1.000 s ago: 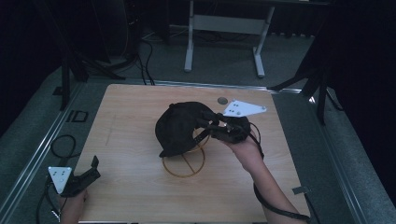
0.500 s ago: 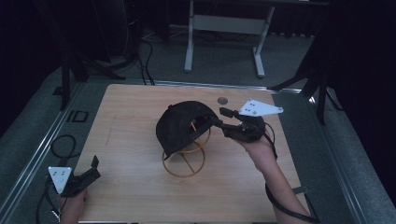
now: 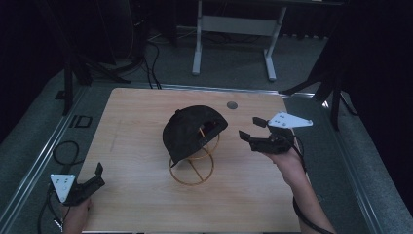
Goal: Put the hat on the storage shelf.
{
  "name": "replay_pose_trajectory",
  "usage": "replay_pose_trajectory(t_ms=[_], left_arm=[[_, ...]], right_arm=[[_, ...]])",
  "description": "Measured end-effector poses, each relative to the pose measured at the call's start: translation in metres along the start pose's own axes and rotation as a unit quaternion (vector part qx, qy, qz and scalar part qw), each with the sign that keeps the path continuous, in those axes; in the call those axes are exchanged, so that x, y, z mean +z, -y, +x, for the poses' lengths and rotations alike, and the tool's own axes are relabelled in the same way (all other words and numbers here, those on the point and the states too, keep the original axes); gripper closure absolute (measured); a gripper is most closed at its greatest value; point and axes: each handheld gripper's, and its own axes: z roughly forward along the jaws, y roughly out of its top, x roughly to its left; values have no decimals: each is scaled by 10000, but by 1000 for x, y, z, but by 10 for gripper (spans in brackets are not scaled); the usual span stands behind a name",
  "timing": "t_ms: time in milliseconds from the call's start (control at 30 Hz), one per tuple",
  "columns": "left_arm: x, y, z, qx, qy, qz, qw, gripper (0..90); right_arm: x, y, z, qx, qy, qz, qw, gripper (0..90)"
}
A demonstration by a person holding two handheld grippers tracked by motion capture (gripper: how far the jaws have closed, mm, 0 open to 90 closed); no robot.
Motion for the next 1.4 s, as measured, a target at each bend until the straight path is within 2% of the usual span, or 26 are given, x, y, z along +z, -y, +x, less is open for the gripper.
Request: replay_pose_trajectory(t_ms=[100,267,433,667,800,933,1133,1167,1267,1400], left_arm=[[0,0,0,3,-2,12,10000,6],[0,0,0,-2,-1,6,10000,6],[0,0,0,-7,-2,0,10000,6],[0,0,0,-5,0,-1,10000,6],[0,0,0,0,1,-2,10000,6],[0,0,0,2,2,-3,10000,6],[0,0,0,8,-4,-3,10000,6],[0,0,0,5,-6,-3,10000,6],[0,0,0,9,-8,2,10000,6],[0,0,0,2,-4,6,10000,6]], right_arm=[[-1,13,-8,148,36,78,9999,179],[-2,38,-20,284,45,245,9993,135],[0,66,-29,447,242,443,9977,122],[-3,105,-39,437,619,579,9954,122],[-8,125,-44,577,830,466,9938,123],[-15,147,-50,722,1100,414,9904,123],[-25,172,-58,894,1506,504,9833,123],[-28,176,-60,924,1639,541,9807,123],[-35,185,-65,1031,1827,588,9760,124],[-46,195,-70,1212,2133,658,9672,124]])
